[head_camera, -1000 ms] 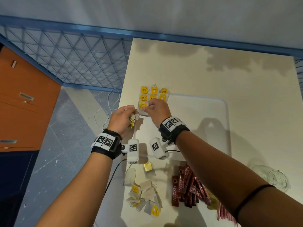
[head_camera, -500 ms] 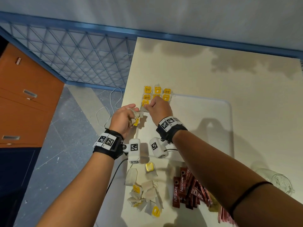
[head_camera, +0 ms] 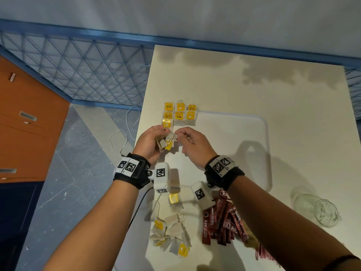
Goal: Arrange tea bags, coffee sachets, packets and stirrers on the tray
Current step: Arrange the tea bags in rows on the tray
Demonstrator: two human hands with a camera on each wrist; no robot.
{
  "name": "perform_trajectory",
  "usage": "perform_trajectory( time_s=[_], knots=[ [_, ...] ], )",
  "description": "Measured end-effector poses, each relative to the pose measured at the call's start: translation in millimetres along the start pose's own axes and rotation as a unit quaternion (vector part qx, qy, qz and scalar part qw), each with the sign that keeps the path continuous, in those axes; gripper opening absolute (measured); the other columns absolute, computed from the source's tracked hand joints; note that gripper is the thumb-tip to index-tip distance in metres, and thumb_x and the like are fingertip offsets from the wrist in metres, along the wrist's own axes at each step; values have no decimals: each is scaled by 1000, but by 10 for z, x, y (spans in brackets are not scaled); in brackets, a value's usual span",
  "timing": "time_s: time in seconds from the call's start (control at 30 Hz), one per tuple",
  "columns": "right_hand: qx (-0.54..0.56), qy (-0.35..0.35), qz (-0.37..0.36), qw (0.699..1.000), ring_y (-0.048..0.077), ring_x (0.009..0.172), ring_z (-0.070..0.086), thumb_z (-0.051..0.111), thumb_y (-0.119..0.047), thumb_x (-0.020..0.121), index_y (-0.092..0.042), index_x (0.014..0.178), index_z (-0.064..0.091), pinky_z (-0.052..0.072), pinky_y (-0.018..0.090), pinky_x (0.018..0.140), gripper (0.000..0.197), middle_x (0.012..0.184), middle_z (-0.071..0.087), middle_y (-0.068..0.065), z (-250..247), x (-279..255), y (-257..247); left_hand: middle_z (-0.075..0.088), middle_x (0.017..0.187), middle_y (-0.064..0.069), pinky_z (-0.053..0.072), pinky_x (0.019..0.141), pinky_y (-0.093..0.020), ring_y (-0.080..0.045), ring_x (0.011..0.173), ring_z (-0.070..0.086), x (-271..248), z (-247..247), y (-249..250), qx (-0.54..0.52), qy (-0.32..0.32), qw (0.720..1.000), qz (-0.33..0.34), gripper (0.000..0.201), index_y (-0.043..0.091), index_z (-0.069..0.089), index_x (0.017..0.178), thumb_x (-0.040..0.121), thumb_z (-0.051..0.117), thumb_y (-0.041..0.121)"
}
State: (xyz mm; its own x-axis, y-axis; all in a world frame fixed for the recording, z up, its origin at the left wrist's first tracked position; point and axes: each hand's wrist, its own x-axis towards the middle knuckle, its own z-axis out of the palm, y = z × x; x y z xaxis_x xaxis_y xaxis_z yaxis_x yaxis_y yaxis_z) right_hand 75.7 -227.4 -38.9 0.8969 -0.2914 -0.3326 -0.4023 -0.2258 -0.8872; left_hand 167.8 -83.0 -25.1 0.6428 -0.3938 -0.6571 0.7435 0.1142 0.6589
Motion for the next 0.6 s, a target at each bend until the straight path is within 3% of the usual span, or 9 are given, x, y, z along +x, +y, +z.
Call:
perform_trajectory(
  time_s=[0.13, 0.23, 0.33, 0.43, 0.53, 0.6],
  knots=[
    [21, 18, 21, 999, 18, 72, 68, 61, -62, 85, -40, 99, 66, 60, 47, 75, 26, 88, 72, -5, -48, -123, 57, 66, 74, -9, 54, 46, -32, -23, 56, 65, -34, 146, -95, 49, -7, 999, 14, 17, 10, 55, 85, 94, 61, -3],
    [20, 34, 34, 999, 19, 78, 69, 68, -63, 79, -37, 97, 69, 59, 42, 74, 31, 87, 73, -4, -121, -163, 103, 65, 81, -7, 54, 49, -29, -18, 60, 64, -24, 205, -164, 71, -21, 997, 11, 19, 12, 57, 91, 94, 61, -7],
    [20, 41, 36, 998, 14, 76, 66, 69, -55, 82, -37, 92, 71, 57, 42, 74, 21, 83, 71, -9, -225, -191, 135, 67, 94, -11, 55, 55, -28, -20, 70, 66, -24, 219, -185, 92, -18, 996, 3, 21, 12, 60, 99, 93, 60, -8],
    [31, 38, 35, 998, 9, 75, 64, 73, -36, 92, -37, 96, 73, 54, 36, 73, 3, 80, 68, -13, -314, -216, 154, 70, 100, -12, 56, 55, -27, -22, 73, 68, -68, 244, -176, 86, -24, 996, -7, 23, 12, 63, 105, 94, 58, -8],
    [34, 11, 35, 999, -2, 65, 59, 67, -21, 100, -21, 117, 74, 47, 22, 67, 18, 75, 65, -15, -390, -265, 99, 72, 92, -10, 57, 56, -29, -21, 70, 68, -112, 251, -176, 84, -29, 996, -15, 20, 13, 64, 107, 94, 61, -3],
    [30, -6, 34, 999, -4, 58, 56, 62, -18, 103, -13, 118, 75, 44, 14, 59, 20, 67, 66, -19, -439, -307, 31, 72, 94, -13, 57, 60, -32, -23, 72, 68, -127, 254, -185, 82, -31, 996, -21, 19, 13, 65, 108, 94, 64, 1]
  ],
)
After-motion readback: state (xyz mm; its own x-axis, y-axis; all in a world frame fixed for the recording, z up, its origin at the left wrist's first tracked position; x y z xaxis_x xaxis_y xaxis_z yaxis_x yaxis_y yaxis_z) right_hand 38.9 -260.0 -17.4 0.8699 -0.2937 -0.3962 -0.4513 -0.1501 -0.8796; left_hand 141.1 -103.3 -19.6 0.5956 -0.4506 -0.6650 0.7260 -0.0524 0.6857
